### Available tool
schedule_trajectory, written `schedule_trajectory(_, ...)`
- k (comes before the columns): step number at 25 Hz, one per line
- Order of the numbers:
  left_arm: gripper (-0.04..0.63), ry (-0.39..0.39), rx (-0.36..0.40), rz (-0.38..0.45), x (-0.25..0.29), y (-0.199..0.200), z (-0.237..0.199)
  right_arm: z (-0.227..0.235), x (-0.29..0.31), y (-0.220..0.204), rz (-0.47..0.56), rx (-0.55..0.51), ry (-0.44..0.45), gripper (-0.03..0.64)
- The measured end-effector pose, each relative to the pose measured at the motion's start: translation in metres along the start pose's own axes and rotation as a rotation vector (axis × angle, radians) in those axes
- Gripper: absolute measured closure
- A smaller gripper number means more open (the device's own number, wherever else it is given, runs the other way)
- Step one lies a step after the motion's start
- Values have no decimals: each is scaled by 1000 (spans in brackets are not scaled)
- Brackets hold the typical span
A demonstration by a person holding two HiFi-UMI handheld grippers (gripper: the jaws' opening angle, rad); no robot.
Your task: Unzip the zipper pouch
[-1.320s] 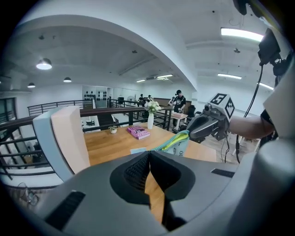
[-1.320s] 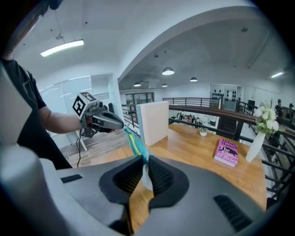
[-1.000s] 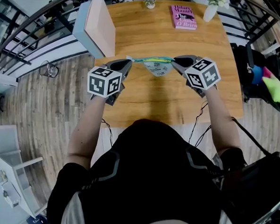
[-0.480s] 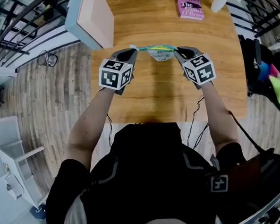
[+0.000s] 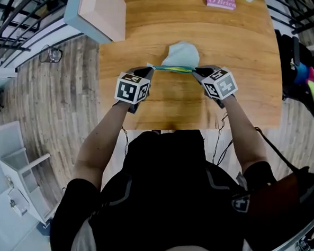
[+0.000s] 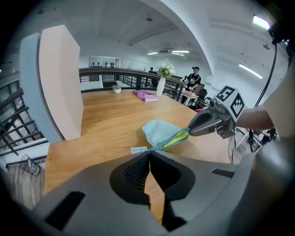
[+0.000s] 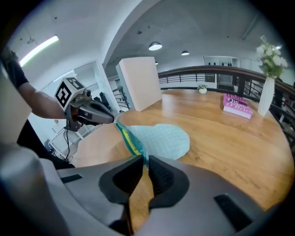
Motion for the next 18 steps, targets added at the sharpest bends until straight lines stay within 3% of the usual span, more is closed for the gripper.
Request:
schedule_trajectory(7,566,-17,-29,-120,4,-49,4,-17,11,-43,-127,132,102,566)
schedule_trajectory(18,566,-63,9,-230,16,-93,8,-19,22,-79,-236,192,99,565)
Point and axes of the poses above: the fingertips, and each gripper's own axes: x forward along the fingers, z to its right, y out of its top, the point moved 2 cm from there along -x, backward along the fingers, and after that the axes turned 13 degrees about z, right-handed, at the moved point
